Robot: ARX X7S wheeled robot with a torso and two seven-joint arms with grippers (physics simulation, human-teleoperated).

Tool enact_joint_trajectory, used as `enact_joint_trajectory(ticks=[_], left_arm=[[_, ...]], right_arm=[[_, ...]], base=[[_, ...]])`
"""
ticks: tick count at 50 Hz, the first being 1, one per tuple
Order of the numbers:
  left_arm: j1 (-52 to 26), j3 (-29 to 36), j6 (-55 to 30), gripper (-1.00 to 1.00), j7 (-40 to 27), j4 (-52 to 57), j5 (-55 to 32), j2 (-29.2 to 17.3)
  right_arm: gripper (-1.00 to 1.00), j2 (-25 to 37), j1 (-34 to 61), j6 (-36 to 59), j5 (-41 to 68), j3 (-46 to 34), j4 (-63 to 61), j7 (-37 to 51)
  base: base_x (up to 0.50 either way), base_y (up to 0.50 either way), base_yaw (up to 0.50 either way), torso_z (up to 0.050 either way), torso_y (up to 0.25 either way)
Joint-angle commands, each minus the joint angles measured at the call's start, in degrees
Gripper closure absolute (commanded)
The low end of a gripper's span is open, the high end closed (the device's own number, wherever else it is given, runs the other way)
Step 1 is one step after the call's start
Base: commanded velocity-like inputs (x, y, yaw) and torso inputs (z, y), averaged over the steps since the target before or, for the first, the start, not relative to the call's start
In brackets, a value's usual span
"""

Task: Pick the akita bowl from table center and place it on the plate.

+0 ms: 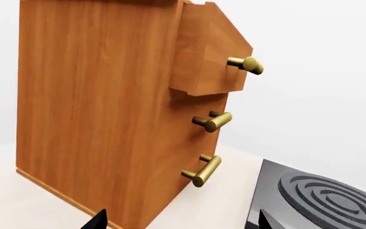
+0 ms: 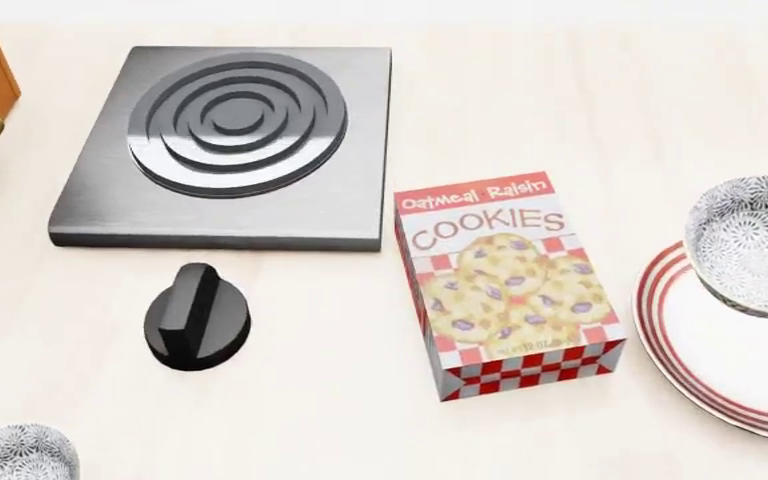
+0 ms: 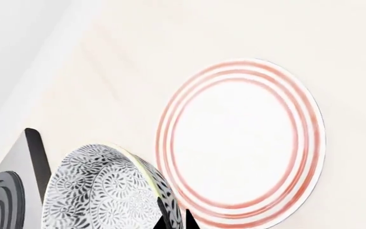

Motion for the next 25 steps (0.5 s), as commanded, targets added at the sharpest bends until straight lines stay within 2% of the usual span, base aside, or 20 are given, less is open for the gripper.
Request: enact_joint_trajectory(ticks=[1, 8, 14, 21, 25], left_arm=[[0.1, 0.0, -0.3, -1.00, -0.2, 0.2, -0.8, -0.2], [0.4, -0.1, 1.3, -1.00, -0.8, 0.2, 0.9, -0.2], [0.6, 0.2, 0.5, -1.00, -0.3, 0.7, -0.3, -0.5], [0.6, 0.0, 1.2, -1.00, -1.0, 0.4, 0.6, -0.4], [0.6, 0.7, 1.6, -1.00, -1.0, 0.5, 1.6, -0.4]], right_arm=[[1.00, 1.0, 0.7, -2.1, -0.3, 1.0, 0.8, -1.9], [1.00, 1.7, 1.1, -4.0, -2.9, 0.5, 2.9, -5.5], [1.00, 1.9, 1.1, -4.5, -2.8, 0.8, 3.3, -5.9], [1.00, 2.1, 0.6, -4.5, -2.1, 1.3, 2.6, -5.5], [1.00, 2.1, 0.6, -4.6, -1.9, 1.3, 2.5, -5.6]], base=[[0.00, 0.00, 0.00, 0.000, 0.000], [0.00, 0.00, 0.00, 0.000, 0.000], [0.00, 0.00, 0.00, 0.001, -0.213], [0.00, 0.00, 0.00, 0.000, 0.000], [0.00, 0.00, 0.00, 0.000, -0.210]])
